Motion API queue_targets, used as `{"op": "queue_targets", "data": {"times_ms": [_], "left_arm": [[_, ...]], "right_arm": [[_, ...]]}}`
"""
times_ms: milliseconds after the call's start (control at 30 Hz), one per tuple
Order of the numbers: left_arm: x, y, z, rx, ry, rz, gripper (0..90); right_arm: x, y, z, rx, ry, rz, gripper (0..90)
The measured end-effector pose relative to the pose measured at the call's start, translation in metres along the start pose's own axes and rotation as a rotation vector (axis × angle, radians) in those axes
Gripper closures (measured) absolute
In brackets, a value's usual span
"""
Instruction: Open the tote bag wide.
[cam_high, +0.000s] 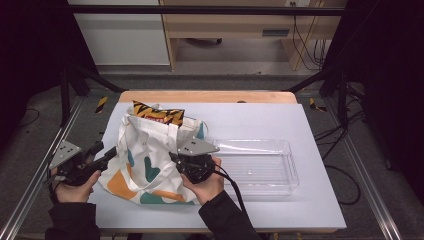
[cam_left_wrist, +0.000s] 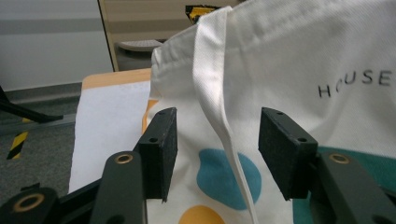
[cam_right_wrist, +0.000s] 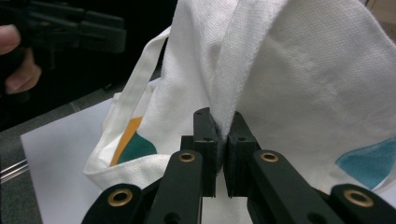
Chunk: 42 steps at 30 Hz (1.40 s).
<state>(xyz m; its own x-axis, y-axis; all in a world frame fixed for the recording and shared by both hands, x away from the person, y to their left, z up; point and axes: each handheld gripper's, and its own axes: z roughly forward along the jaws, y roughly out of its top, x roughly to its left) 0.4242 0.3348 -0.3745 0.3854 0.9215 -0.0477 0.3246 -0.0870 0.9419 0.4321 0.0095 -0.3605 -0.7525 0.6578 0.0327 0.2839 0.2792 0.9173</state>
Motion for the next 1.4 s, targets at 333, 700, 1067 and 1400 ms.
{"op": "queue_targets", "data": {"times_ms": [333, 700, 1067, 1400], "left_arm": [[0.008, 0.013, 0.025, 0.010, -0.008, -0.006, 44.3], [0.007, 0.005, 0.042, 0.110, -0.016, 0.031, 74.3], [0.013, 0.001, 0.022, 0.103, -0.031, 0.001, 84.9], [0.008, -0.014, -0.003, 0.099, -0.029, 0.014, 85.1]], "right_arm": [[0.010, -0.010, -0.001, 0.013, 0.046, -0.033, 85.7], [0.016, -0.019, -0.002, 0.016, 0.079, -0.043, 85.7], [0.011, -0.028, -0.001, 0.008, 0.085, 0.002, 81.5], [0.009, -0.041, 0.001, 0.010, 0.092, 0.040, 77.6]]}}
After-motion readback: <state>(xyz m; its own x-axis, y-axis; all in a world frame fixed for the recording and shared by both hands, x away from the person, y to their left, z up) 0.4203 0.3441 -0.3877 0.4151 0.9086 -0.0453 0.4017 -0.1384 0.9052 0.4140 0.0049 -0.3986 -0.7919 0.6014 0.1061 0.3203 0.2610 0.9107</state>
